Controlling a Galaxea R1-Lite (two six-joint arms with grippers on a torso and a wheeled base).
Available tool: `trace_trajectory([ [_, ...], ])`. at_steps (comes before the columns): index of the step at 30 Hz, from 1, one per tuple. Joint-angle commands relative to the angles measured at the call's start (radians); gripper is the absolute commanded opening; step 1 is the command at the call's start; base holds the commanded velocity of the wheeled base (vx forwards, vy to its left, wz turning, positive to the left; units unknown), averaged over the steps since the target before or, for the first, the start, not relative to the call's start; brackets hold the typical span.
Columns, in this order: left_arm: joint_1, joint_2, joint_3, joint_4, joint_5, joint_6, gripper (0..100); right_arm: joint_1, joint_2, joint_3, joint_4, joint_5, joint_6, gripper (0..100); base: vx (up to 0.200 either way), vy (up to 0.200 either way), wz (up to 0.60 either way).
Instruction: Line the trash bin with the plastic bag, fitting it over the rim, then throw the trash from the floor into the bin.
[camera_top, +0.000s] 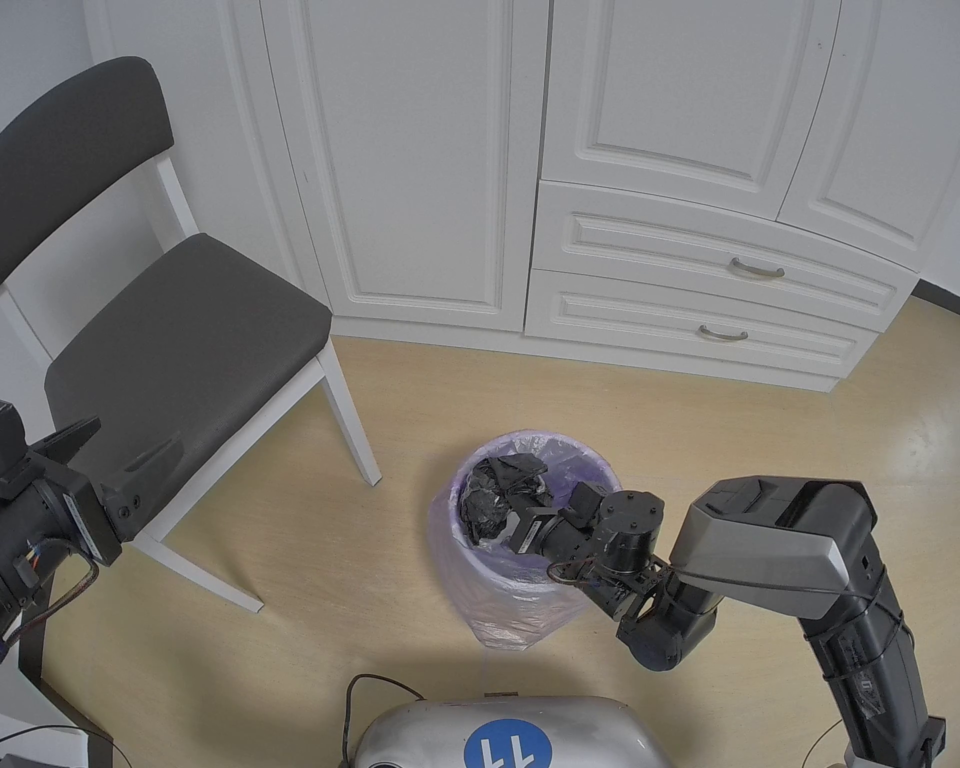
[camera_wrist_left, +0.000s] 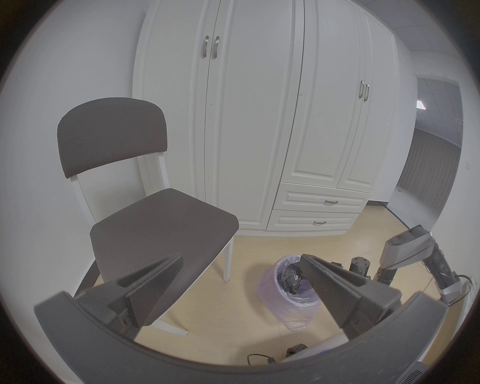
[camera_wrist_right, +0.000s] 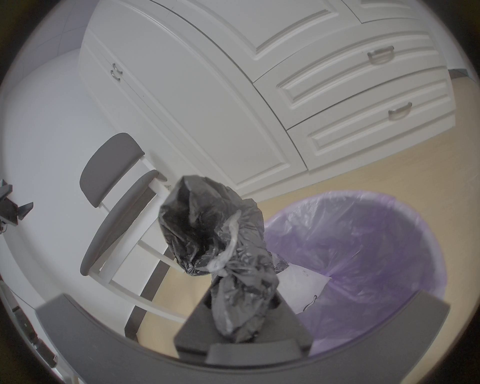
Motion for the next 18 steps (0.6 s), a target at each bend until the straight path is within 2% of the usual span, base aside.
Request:
trace_trajectory([
  [1,0.000,0.002,0.000,0.000,0.001,0.000,100,-0.002,0.050,-0.017,-0.019,-0.005,0.004,0,0.000,0.000,0.00],
  [9,0.000,0.000,0.000,0.000,0.001,0.000,100,-0.048,-0.046,0.073,-0.019,0.021,-0.085,0,0.000,0.000,0.00],
  [18,0.000,0.000,0.000,0.000,0.001,0.007,100,-0.091,-0.086,0.076,-0.016,0.024,-0.092,0,0.000,0.000,0.00],
])
